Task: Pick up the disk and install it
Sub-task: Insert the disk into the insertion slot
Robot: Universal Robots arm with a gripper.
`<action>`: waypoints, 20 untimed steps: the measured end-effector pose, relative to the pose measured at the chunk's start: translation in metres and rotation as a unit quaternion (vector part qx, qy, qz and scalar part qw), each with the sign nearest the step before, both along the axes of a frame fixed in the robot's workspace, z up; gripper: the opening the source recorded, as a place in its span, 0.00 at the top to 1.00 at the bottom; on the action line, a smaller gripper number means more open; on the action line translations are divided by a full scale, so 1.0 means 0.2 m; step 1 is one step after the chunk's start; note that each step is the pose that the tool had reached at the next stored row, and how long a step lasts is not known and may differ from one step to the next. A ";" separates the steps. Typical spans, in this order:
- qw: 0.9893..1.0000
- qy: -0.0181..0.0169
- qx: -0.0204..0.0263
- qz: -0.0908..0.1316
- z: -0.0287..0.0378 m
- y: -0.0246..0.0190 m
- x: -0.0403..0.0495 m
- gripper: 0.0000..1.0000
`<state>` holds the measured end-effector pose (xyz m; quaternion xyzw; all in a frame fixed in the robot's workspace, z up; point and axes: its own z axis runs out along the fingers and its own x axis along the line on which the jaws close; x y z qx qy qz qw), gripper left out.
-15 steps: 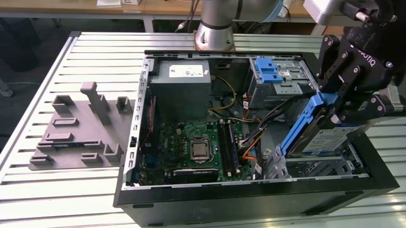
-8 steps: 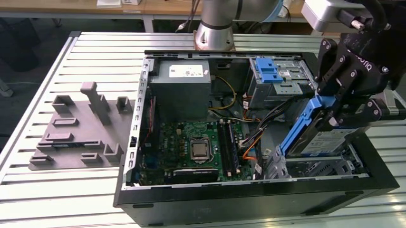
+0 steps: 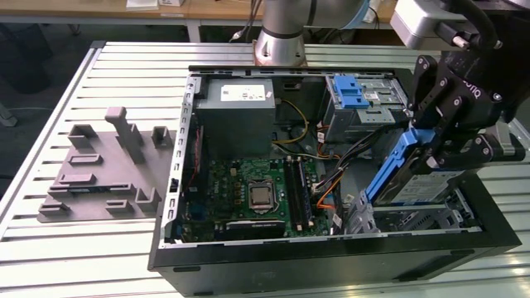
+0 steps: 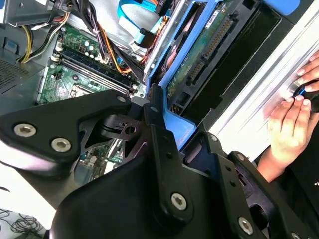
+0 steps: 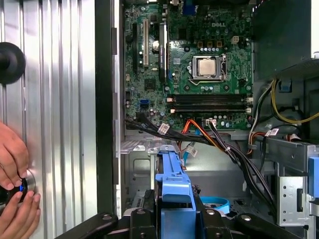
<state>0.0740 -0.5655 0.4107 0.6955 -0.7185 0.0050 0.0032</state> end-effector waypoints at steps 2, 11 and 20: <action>1.000 0.000 0.000 0.000 -0.007 0.000 0.000 0.64; 1.000 0.000 0.000 0.000 -0.041 0.000 0.000 0.64; 1.000 0.000 0.000 0.000 -0.078 0.000 0.000 0.64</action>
